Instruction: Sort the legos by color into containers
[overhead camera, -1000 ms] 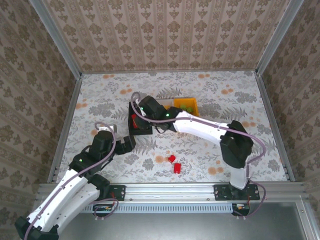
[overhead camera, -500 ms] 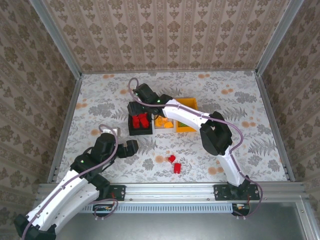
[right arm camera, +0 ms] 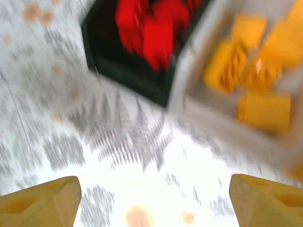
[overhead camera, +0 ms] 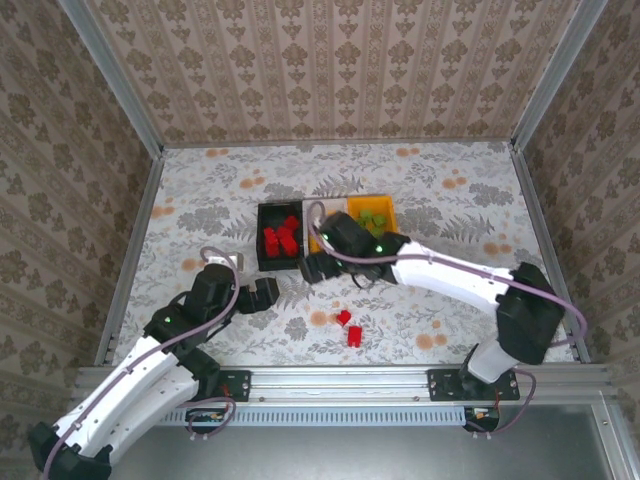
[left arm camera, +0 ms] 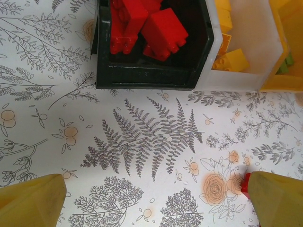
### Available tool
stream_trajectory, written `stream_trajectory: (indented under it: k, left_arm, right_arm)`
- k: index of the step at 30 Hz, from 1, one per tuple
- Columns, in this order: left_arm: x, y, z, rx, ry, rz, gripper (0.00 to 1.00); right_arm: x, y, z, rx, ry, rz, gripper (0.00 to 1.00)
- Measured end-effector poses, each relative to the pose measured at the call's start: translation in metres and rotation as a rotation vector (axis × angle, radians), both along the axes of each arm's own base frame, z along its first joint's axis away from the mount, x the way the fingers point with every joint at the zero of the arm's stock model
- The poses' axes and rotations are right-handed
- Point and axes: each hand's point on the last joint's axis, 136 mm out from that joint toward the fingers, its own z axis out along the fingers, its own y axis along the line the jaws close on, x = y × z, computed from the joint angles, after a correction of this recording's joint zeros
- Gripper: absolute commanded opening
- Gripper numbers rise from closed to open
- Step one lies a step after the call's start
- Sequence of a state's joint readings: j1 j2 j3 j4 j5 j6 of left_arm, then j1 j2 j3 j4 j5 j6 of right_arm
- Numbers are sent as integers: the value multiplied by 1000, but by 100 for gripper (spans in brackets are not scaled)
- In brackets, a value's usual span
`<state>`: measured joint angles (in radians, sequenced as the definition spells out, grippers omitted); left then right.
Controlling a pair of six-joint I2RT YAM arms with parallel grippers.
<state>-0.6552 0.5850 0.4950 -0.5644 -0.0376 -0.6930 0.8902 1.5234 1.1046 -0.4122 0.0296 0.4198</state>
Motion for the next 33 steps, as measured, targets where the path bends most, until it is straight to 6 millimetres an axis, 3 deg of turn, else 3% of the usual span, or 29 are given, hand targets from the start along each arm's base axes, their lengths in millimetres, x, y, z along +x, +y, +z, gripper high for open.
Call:
stream_trajectory:
  k: [6,10,18,24,28,33]
  left_arm:
    - [4,-3,0,-3,-4,1,100]
    - [5,-3,1,-7,-13,3,100]
    - [5,-3,-2,-3,-8,3,100]
    - [4,-3,-5,1,-2,3,100]
    - [4,-2,-9,7,5,2,100]
    - [6,-5,-10,7,8,1,100]
  right_arm:
    - [-80,-59,-78,-210,165,25,86]
    - [-115,-69,-96,-275,210,70,87]
    - [-120,-58,-114,-293,218,55,83]
    - [-117,-59,-118,-299,214,28,66]
    - [-119,-64,-117,-296,215,20,49]
    - [-116,-63,-97,-246,171,20,38]
